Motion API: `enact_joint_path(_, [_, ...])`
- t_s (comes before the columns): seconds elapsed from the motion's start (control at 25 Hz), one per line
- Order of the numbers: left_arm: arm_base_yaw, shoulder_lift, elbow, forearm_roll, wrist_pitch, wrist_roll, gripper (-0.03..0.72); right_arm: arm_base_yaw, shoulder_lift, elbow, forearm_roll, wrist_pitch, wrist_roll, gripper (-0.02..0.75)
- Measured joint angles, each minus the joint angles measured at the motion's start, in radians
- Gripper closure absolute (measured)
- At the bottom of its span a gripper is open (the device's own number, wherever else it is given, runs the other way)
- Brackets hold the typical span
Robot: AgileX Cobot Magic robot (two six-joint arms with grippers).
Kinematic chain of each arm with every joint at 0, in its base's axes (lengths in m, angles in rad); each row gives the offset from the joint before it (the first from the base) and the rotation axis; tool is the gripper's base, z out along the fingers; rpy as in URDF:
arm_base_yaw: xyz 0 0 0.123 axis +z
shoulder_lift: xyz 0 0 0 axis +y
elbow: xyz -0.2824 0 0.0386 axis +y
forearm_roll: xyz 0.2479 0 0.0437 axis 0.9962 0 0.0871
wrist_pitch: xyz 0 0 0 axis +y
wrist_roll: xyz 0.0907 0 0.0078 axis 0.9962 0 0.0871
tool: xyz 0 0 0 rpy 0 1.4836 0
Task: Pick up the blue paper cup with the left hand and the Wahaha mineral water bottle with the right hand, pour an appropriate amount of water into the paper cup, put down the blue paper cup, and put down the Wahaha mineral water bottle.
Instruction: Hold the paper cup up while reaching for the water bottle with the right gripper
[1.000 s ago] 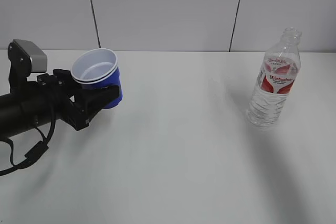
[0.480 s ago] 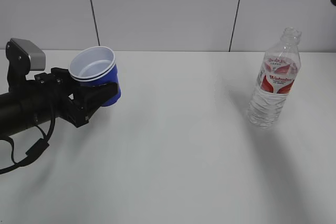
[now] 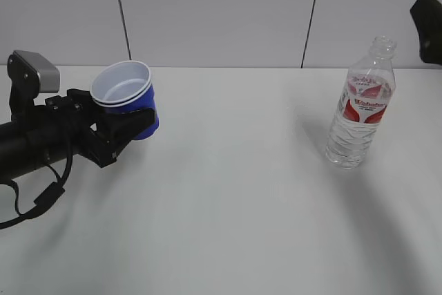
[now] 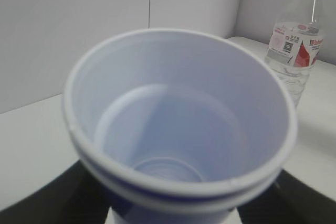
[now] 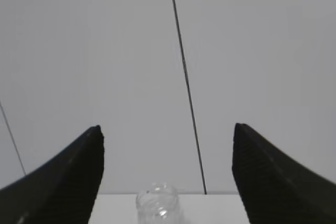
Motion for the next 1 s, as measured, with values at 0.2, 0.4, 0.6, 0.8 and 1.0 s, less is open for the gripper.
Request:
enact_joint_path(0.2, [0.0,0.0,0.0,-0.002,0.0,0.0,0.189,0.0,0.018,0.033,-0.076,-0.012,0.004,0.17])
enact_joint_path(0.4, [0.0,0.0,0.0,-0.002,0.0,0.0,0.19,0.0,0.018,0.076,-0.087,0.011,0.006,0.17])
enact_joint_path(0.6, [0.0,0.0,0.0,-0.005,0.0,0.0,0.19,0.0,0.018,0.105,-0.087,0.061,-0.017,0.17])
enact_joint_path(0.8, [0.0,0.0,0.0,-0.008,0.0,0.0,0.19,0.0,0.018,0.105,-0.085,0.121,-0.108,0.17])
enact_joint_path(1.0, [0.0,0.0,0.0,-0.013,0.0,0.0,0.19,0.0,0.023,0.105,-0.089,0.177,-0.15,0.17])
